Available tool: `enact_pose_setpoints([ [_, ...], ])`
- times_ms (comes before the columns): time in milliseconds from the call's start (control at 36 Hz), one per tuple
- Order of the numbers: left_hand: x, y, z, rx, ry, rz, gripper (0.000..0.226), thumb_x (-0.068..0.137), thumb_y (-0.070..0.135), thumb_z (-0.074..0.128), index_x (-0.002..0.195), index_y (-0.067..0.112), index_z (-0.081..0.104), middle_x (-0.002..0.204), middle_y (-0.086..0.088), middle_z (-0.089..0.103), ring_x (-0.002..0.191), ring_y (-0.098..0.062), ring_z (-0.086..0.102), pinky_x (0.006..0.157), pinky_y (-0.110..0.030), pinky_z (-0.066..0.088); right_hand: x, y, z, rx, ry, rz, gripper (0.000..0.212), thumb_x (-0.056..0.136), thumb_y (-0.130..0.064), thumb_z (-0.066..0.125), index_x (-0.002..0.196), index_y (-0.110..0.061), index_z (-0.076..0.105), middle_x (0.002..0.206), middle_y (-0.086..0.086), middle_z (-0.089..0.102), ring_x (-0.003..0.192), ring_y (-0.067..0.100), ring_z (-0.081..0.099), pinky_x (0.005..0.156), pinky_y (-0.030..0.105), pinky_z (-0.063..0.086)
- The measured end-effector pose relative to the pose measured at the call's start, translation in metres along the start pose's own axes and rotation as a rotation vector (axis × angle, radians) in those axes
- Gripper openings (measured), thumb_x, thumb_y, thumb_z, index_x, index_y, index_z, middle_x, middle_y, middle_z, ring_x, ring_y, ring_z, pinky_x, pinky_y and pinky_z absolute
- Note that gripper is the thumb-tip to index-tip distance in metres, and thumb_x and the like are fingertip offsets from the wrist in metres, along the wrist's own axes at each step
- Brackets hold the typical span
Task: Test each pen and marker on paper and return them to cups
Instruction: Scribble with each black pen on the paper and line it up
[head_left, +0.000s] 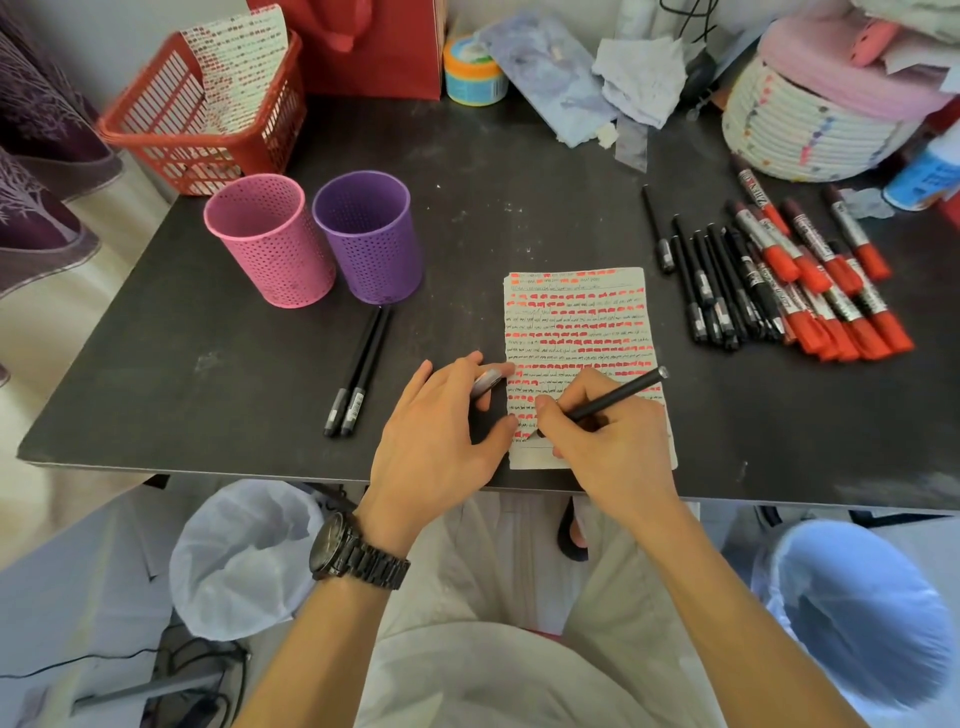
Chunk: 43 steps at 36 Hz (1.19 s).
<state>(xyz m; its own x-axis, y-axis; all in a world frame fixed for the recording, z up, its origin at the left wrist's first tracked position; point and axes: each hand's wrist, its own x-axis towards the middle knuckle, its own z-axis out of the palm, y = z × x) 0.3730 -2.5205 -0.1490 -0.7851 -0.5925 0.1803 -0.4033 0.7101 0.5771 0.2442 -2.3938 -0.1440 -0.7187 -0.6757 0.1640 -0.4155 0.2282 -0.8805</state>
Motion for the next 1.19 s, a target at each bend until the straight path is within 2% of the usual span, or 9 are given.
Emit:
enact_pose_setpoints([
  [111,0.000,0.001,-0.001,0.001,-0.003,-0.003,0.049,0.092,0.038,0.066,0.139,0.033,0.051,0.118,0.016,0.062,0.143,0.004,0.032,0.124,-0.024,0.009,0.000,0.000,0.000,0.009,-0.006,0.015,0.026,0.089,-0.021,0.074,0.069,-0.023,0.058,0.060,-0.007,0.064,0.056,0.014,0.062,0.054,0.027,0.049],
  [361,0.000,0.001,0.000,0.011,0.004,0.004,0.049,0.092,0.039,0.066,0.139,0.033,0.051,0.113,0.016,0.062,0.144,0.002,0.033,0.124,-0.025,0.009,0.002,0.002,0.000,-0.010,-0.011,0.010,0.023,0.090,-0.024,0.073,0.074,-0.026,0.056,0.062,-0.007,0.064,0.057,0.015,0.064,0.055,0.032,0.051],
  [500,0.000,0.003,-0.002,-0.001,-0.002,0.005,0.046,0.095,0.043,0.060,0.139,0.033,0.051,0.119,0.013,0.064,0.144,0.003,0.033,0.124,-0.025,0.009,0.001,0.000,0.002,-0.021,0.041,0.004,0.026,0.091,-0.034,0.073,0.072,-0.028,0.057,0.066,-0.013,0.067,0.061,0.007,0.065,0.054,0.014,0.047],
  [583,0.000,0.005,-0.004,-0.054,-0.019,-0.001,0.046,0.099,0.053,0.040,0.138,0.033,0.053,0.124,0.017,0.062,0.144,0.006,0.030,0.124,-0.025,0.009,0.003,-0.006,-0.002,0.147,0.083,0.085,0.027,0.090,-0.052,0.065,0.073,-0.033,0.058,0.060,-0.011,0.066,0.053,0.004,0.062,0.052,0.013,0.045],
  [694,-0.003,0.002,-0.005,-0.138,-0.027,0.000,0.048,0.106,0.041,0.021,0.137,0.033,0.056,0.138,0.019,0.057,0.142,0.009,0.030,0.124,-0.025,0.009,0.009,-0.009,-0.012,0.514,0.087,0.191,0.029,0.096,-0.046,0.057,0.075,-0.026,0.060,0.056,-0.003,0.058,0.044,0.009,0.047,0.045,0.018,0.038],
  [806,-0.004,0.002,-0.004,-0.089,0.027,0.021,0.037,0.107,0.038,0.033,0.130,0.031,0.061,0.131,0.021,0.061,0.133,0.003,0.045,0.118,-0.022,0.021,0.012,-0.007,-0.016,0.762,0.036,0.262,0.023,0.093,-0.031,0.051,0.084,-0.018,0.067,0.069,0.006,0.066,0.046,0.015,0.047,0.047,0.022,0.035],
  [889,-0.005,0.001,-0.002,-0.040,0.096,0.060,0.031,0.105,0.044,0.041,0.114,0.027,0.065,0.111,0.018,0.066,0.107,-0.004,0.056,0.099,-0.020,0.037,0.011,-0.008,-0.015,0.753,0.023,0.247,0.009,0.090,-0.023,0.054,0.087,-0.018,0.061,0.070,0.010,0.071,0.044,0.013,0.048,0.045,0.020,0.037],
  [972,-0.006,0.000,-0.002,-0.031,0.132,0.065,0.030,0.103,0.045,0.044,0.116,0.030,0.066,0.106,0.020,0.065,0.100,-0.002,0.053,0.091,-0.010,0.034,0.010,-0.007,-0.014,0.709,0.026,0.218,0.010,0.092,-0.025,0.057,0.083,-0.021,0.060,0.069,0.013,0.072,0.043,0.012,0.048,0.046,0.019,0.039],
  [1194,-0.005,-0.001,-0.002,-0.008,0.127,0.078,0.033,0.104,0.047,0.045,0.126,0.033,0.066,0.109,0.019,0.066,0.100,-0.002,0.053,0.090,-0.014,0.037,0.009,-0.008,-0.016,0.725,-0.015,0.190,0.014,0.089,-0.031,0.063,0.075,-0.032,0.066,0.065,0.009,0.070,0.044,0.011,0.050,0.046,0.017,0.040],
])
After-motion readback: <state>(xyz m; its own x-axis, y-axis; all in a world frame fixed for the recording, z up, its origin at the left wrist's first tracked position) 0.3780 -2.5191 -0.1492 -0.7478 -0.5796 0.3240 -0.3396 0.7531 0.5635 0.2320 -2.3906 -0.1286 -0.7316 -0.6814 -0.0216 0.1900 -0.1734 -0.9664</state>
